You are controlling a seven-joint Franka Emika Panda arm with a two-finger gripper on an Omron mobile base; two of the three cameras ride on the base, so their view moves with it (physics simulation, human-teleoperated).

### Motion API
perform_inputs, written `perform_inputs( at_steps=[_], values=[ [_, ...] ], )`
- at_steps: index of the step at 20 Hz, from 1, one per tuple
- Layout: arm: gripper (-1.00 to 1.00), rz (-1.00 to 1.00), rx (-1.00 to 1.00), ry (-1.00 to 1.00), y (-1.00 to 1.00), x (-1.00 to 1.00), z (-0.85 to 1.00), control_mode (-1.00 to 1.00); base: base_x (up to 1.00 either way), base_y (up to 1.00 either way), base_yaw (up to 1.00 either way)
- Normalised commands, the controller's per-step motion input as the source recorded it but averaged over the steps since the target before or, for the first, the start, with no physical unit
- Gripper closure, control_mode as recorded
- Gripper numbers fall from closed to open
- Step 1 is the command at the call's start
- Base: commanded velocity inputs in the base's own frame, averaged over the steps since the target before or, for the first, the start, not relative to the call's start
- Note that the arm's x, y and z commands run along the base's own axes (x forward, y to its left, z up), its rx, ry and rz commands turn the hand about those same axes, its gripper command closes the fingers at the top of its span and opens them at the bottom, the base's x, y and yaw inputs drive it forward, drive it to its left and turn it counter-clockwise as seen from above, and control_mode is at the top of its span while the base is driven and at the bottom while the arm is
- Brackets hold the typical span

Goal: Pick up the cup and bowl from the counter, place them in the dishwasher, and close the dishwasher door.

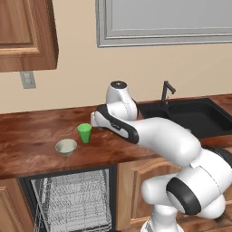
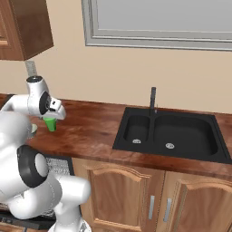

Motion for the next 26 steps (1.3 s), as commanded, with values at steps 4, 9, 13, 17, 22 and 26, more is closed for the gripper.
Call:
perform_inputs(
  at_steps=[4, 9, 13, 17, 22, 26],
  values=[
    [-1.00, -0.02, 0.00, 0.00, 0.16, 0.23, -0.07, -1.00, 0.00, 0.00, 0.00],
    [-1.00, -0.02, 0.00, 0.00, 0.13, 0.23, -0.12, -1.00, 0.00, 0.00, 0.00],
    [-1.00, -0.02, 0.02, 0.00, 0.11, 0.25, -0.21, -1.00, 0.00, 0.00, 0.00],
    [-1.00, -0.03, 0.01, 0.00, 0.10, 0.29, -0.15, -1.00, 0.00, 0.00, 0.00],
    [-1.00, -0.03, 0.01, 0.00, 0.11, 0.31, -0.15, -1.00, 0.00, 0.00, 0.00],
    [-1.00, -0.02, 0.02, 0.00, 0.14, 0.27, -0.16, -1.00, 0.00, 0.00, 0.00]
  ],
)
